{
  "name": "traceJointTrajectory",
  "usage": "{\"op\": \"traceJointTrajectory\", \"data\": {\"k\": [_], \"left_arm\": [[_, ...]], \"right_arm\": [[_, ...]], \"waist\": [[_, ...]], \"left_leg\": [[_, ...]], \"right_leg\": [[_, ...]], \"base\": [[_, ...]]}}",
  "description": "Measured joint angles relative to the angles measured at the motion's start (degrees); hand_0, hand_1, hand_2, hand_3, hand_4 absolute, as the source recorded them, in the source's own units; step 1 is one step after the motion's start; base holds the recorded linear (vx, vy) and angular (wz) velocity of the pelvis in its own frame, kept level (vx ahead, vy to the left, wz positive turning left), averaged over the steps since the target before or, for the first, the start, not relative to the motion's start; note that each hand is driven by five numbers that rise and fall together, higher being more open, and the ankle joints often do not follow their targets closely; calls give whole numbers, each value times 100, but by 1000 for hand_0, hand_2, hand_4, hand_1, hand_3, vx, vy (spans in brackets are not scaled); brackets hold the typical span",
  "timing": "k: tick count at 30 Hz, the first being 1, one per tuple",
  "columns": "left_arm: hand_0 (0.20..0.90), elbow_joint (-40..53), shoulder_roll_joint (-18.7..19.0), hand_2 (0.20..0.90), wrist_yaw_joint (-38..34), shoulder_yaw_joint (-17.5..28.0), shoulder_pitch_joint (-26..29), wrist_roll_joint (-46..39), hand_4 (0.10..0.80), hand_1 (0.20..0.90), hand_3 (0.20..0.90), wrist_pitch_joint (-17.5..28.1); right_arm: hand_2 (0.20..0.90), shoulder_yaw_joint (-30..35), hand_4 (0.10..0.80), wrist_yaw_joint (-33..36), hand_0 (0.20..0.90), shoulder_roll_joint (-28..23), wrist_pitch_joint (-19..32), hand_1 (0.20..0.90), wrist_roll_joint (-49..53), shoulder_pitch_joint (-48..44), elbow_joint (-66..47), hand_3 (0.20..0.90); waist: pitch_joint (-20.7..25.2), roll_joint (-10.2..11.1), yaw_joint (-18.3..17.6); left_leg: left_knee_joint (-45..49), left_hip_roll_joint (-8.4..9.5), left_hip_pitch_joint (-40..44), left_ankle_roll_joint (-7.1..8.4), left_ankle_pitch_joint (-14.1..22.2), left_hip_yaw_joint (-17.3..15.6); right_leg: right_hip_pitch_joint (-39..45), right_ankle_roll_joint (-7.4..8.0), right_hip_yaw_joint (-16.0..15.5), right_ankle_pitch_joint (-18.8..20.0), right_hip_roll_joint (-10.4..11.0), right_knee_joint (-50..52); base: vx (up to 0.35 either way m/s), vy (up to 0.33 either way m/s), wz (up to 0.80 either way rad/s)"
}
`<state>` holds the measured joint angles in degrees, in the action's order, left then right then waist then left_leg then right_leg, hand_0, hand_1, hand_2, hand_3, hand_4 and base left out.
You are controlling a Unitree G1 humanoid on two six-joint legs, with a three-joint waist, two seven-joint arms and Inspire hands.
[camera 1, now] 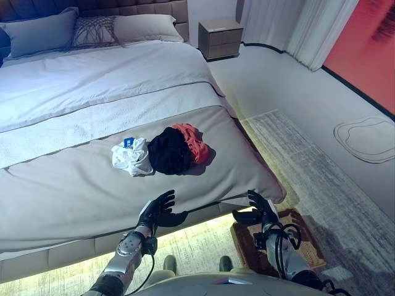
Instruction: Pick up the clothes from the bed and place them into the basket
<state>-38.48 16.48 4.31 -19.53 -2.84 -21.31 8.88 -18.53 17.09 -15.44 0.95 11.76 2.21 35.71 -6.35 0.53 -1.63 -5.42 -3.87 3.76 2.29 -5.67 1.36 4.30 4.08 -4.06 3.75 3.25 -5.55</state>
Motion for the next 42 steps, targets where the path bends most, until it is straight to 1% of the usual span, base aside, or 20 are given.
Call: {"op": "traceJointTrajectory", "data": {"k": [6, 10, 22, 34, 37, 42], "left_arm": [[900, -28, -2, 900, 30, -66, -19, -5, 800, 900, 900, -2], [900, -29, -14, 900, 95, -97, -29, -5, 800, 900, 900, -2], [900, -27, -13, 900, 106, -93, -122, -4, 800, 900, 900, -6], [900, -14, -12, 900, 118, -89, -192, -5, 800, 900, 900, -144], [900, -7, -12, 900, 132, -90, -185, -5, 800, 900, 900, -165], [900, -8, 11, 900, 147, -97, -176, -30, 800, 900, 900, -228]], "right_arm": [[900, -1, 800, -3, 900, 0, 0, 900, -35, -1, 1, 900], [900, -30, 800, 20, 900, 0, 0, 900, -230, -4, 1, 900], [900, -30, 800, 244, 900, -26, 13, 900, -579, -4, -2, 900], [900, -31, 800, 206, 900, -171, 12, 900, -655, -7, -51, 900], [900, -53, 800, 114, 900, -310, 12, 900, -899, -43, -253, 900], [900, -82, 800, 129, 900, -965, 4, 900, -1120, -689, -291, 900]], "waist": [[2, -3, -10], [2, -6, -16], [45, -89, 1], [49, -99, 42], [44, -109, 70], [-14, -165, 220]], "left_leg": [[0, 1, 1, 0, 0, -5], [0, -1, 2, -1, 0, -10], [0, -3, -1, 0, 3, 2], [-1, -6, -16, -1, 3, 36], [-1, -5, -18, -1, 2, 63], [0, 1, 6, 29, 23, 147]], "right_leg": [[-1, 0, 9, 0, 1, -1], [-4, 0, 15, 0, -1, -2], [-3, 0, 14, 0, -2, -3], [6, 1, -51, -1, -4, -4], [26, 2, -99, -1, -3, -5], [108, 6, -148, -5, -4, -6]], "base": [[0, 0, 0], [0, 0, 0], [15, -7, 0], [2, -1, 0], [55, -15, 4], [65, -11, 8]]}}
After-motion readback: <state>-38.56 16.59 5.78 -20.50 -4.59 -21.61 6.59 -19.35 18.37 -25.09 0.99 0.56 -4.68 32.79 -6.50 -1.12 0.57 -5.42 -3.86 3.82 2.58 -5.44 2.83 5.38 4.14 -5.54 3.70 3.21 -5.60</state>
